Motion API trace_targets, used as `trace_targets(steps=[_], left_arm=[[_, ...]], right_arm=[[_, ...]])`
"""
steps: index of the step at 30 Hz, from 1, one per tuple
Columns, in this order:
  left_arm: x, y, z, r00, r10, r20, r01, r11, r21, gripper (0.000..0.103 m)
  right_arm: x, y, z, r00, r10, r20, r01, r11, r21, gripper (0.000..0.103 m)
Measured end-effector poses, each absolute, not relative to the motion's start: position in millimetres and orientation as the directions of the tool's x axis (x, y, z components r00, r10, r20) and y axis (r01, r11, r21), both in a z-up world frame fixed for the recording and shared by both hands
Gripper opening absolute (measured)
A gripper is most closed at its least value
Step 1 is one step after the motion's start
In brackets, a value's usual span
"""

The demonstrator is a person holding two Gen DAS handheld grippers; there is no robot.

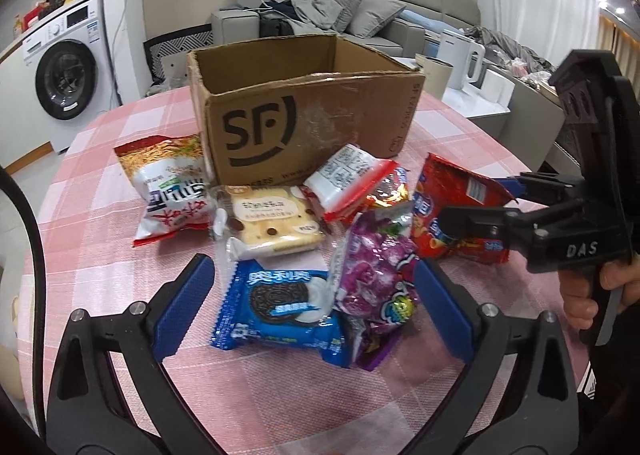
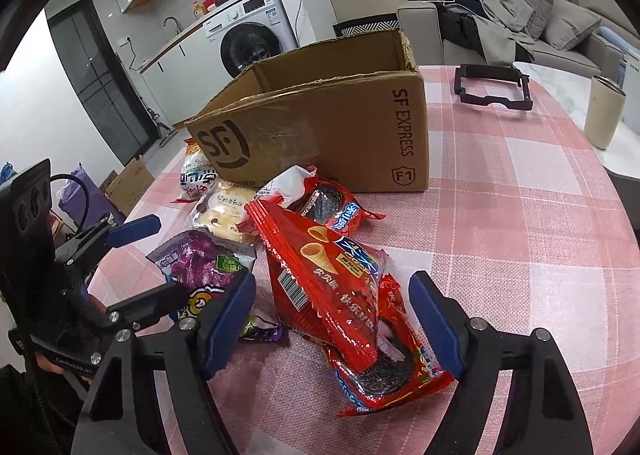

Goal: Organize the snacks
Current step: 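Grasp a purple candy bag with the left tool while the right tool grasps a red wafer bag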

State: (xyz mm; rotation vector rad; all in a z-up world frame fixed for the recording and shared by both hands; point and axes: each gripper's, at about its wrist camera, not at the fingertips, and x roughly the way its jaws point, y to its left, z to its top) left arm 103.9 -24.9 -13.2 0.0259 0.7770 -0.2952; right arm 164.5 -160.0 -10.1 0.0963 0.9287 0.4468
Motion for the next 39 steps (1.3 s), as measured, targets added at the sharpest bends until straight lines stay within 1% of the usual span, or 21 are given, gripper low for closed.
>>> trace_targets(steps=[3, 5, 9, 13, 21, 24, 27, 28, 29, 30, 31, 37, 39], left_arm=[[103.6, -30.0, -16.0, 0.675, -0.261, -0.690, 0.286, 0.955, -0.082, 0.096], [104.9, -33.2, -17.7, 0.671, -0.266, -0.692, 0.294, 0.952, -0.081, 0.091], [107.1, -36.6, -21.0, 0.664, -0.277, -0.694, 0.307, 0.948, -0.085, 0.087], [111.4, -40.5, -26.9, 0.644, -0.272, -0.715, 0.311, 0.947, -0.081, 0.080], [111.8, -46.2, -28.4, 0.632, -0.293, -0.718, 0.326, 0.940, -0.096, 0.075], [111.6, -47.8, -28.1, 0.632, -0.300, -0.715, 0.330, 0.938, -0.102, 0.069], [111.2, -48.7, -28.9, 0.627, -0.322, -0.710, 0.344, 0.932, -0.119, 0.059], [110.6, -49.0, -29.1, 0.622, -0.335, -0.708, 0.353, 0.927, -0.128, 0.053], [110.5, -49.9, -29.2, 0.618, -0.344, -0.707, 0.360, 0.923, -0.134, 0.049], [110.5, -49.9, -28.7, 0.620, -0.346, -0.705, 0.361, 0.923, -0.136, 0.047], [110.1, -49.6, -28.5, 0.619, -0.349, -0.704, 0.363, 0.922, -0.138, 0.044], [110.7, -42.0, -27.9, 0.613, -0.372, -0.697, 0.353, 0.918, -0.179, 0.038], [111.2, -38.8, -26.9, 0.612, -0.380, -0.693, 0.351, 0.916, -0.193, 0.038]], right_arm=[[164.7, -159.2, -11.5, 0.512, 0.409, -0.755, -0.329, 0.906, 0.267, 0.079], [164.4, -157.6, -12.7, 0.510, 0.408, -0.757, -0.331, 0.906, 0.265, 0.076], [164.3, -155.8, -14.8, 0.507, 0.404, -0.762, -0.332, 0.907, 0.260, 0.073], [164.3, -154.0, -16.7, 0.508, 0.393, -0.766, -0.330, 0.911, 0.248, 0.068], [163.5, -154.7, -17.3, 0.509, 0.391, -0.767, -0.327, 0.912, 0.248, 0.067], [163.4, -155.4, -17.5, 0.509, 0.390, -0.767, -0.328, 0.912, 0.246, 0.067], [163.5, -155.4, -17.6, 0.508, 0.391, -0.768, -0.329, 0.912, 0.246, 0.067], [163.5, -155.5, -17.7, 0.507, 0.392, -0.768, -0.331, 0.911, 0.247, 0.067], [162.8, -154.8, -17.7, 0.506, 0.394, -0.767, -0.332, 0.910, 0.248, 0.067], [162.7, -154.6, -17.6, 0.506, 0.394, -0.767, -0.334, 0.910, 0.247, 0.067], [162.4, -154.3, -17.6, 0.507, 0.393, -0.767, -0.335, 0.910, 0.245, 0.067], [162.5, -152.4, -19.0, 0.508, 0.391, -0.768, -0.338, 0.910, 0.239, 0.066], [162.3, -153.1, -18.5, 0.508, 0.395, -0.765, -0.339, 0.909, 0.244, 0.066]])
